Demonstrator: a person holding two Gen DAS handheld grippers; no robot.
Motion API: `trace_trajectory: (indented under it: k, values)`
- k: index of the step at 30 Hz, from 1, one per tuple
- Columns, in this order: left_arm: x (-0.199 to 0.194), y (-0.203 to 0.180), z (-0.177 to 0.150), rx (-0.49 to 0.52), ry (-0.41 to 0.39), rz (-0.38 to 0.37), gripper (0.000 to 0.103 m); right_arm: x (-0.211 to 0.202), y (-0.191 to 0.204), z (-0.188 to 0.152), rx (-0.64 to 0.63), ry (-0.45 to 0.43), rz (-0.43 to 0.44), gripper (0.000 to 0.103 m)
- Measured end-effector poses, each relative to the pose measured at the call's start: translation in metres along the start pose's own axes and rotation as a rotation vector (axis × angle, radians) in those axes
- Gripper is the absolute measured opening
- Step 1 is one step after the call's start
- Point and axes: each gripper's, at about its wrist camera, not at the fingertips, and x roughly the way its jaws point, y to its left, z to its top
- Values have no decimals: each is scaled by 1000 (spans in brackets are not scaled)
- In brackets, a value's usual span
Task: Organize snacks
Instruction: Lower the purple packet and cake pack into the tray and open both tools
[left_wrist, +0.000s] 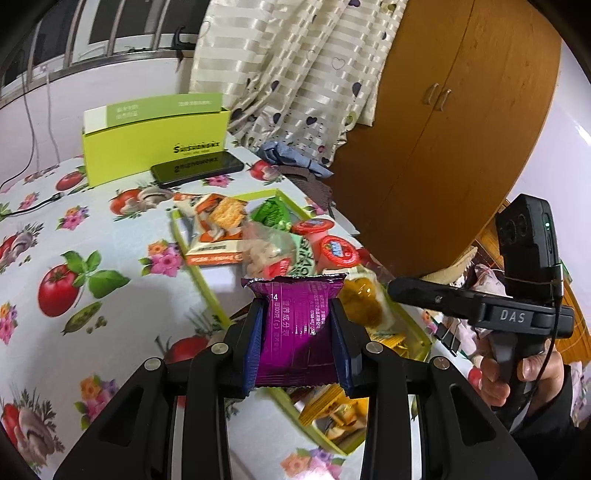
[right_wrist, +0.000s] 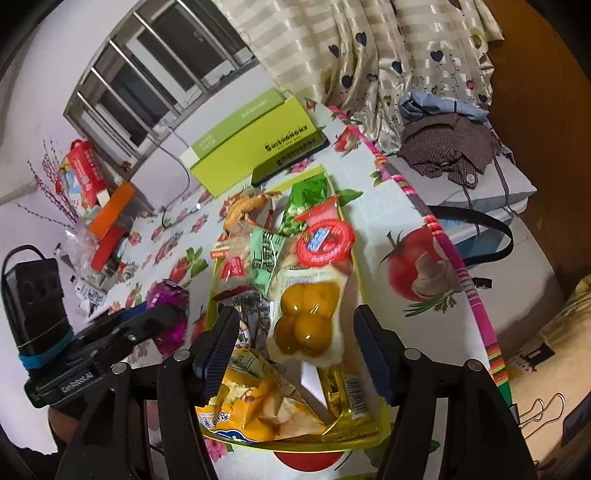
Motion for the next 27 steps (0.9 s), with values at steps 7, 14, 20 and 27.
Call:
trace_trajectory:
  k: [7, 14, 20, 27]
  values:
    - [16, -6, 5, 9, 19, -33, 35, -13, -15, 0, 19, -21, -81, 64]
    - [39, -10, 6, 13, 63, -44, 35, -3, -27, -20, -1, 69, -148, 29]
    - [48, -10, 5, 18, 76, -40, 35, 10, -16, -32, -62, 105, -186, 17]
    - [52, -6, 3, 24, 81, -17, 37, 25, 1, -30, -98, 122, -140, 17]
